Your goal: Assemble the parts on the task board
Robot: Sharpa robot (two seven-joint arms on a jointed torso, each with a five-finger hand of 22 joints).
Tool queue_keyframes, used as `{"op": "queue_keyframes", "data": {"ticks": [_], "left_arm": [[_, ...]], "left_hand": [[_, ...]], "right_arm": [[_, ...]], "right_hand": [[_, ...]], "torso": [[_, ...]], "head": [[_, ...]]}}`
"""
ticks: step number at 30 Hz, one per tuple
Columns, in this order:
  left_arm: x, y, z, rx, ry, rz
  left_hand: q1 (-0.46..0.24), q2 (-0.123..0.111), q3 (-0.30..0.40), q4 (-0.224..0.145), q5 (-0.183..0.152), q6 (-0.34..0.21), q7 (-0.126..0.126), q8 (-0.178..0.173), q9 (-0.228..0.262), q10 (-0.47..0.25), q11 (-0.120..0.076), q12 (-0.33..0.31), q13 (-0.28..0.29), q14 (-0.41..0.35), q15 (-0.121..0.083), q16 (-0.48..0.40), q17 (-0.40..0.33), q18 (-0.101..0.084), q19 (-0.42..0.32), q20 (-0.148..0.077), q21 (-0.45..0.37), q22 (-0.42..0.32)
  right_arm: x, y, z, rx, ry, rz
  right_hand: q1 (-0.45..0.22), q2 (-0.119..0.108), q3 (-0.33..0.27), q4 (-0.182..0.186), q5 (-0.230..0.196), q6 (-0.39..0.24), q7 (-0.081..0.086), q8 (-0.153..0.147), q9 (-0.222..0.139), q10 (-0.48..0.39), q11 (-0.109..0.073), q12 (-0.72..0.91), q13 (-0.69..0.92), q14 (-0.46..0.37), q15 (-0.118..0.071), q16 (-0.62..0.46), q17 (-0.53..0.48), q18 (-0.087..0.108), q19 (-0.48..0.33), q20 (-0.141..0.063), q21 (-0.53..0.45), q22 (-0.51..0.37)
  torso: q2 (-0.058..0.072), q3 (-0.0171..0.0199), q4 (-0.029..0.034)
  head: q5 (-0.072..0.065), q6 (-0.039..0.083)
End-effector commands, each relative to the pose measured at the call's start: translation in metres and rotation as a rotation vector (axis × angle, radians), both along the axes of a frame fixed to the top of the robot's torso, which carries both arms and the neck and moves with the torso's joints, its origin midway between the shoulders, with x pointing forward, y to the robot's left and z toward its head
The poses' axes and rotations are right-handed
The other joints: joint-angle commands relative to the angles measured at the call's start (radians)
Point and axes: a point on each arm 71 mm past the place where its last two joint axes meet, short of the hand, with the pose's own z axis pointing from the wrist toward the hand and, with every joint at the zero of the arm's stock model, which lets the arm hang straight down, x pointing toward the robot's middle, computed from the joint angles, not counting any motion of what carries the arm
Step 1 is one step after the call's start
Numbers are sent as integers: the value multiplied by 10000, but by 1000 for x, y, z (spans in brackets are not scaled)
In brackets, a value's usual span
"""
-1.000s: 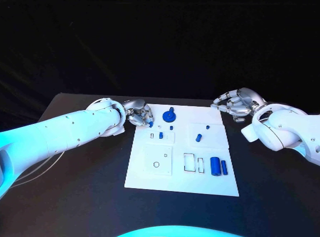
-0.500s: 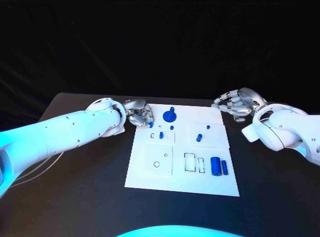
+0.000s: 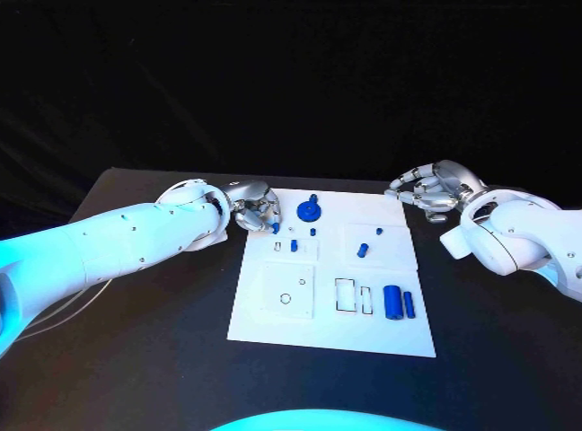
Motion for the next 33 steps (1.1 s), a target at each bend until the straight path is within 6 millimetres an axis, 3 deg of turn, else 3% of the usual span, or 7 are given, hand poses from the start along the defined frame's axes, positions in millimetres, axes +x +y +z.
{"op": "queue_keyframes", "data": {"ticks": [1, 33], "left_arm": [[-1, -2, 0, -2, -37, -85], [-7, 3, 1, -53, -322, -301]], "left_hand": [[-58, -105, 223, -174, 117, 430, -38, 571, 677, 195, -152, 155, 208, 803, -159, 169, 2141, -201, 62, -65, 160, 221], [-139, -227, 82, -124, 120, 413, -124, 842, 1043, 538, -223, 416, 719, 839, -218, 195, 2215, -233, 167, -110, 244, 337]], "right_arm": [[0, 1, 0, -2, 3, 41], [-1, 0, -1, -5, 17, 14]], "right_hand": [[-398, -25, 318, 78, 190, -56, -12, 256, 7, -49, -75, -33, -17, 564, -38, -114, 775, 237, -42, -80, -96, 900], [-394, -17, 328, 77, 192, -56, -13, 260, 4, -54, -75, -38, -23, 562, -38, -120, 768, 237, -42, -80, -99, 901]], "torso": [[5, 1, -8], [9, 9, -16]], "head": [[5, -6], [27, -34]]}}
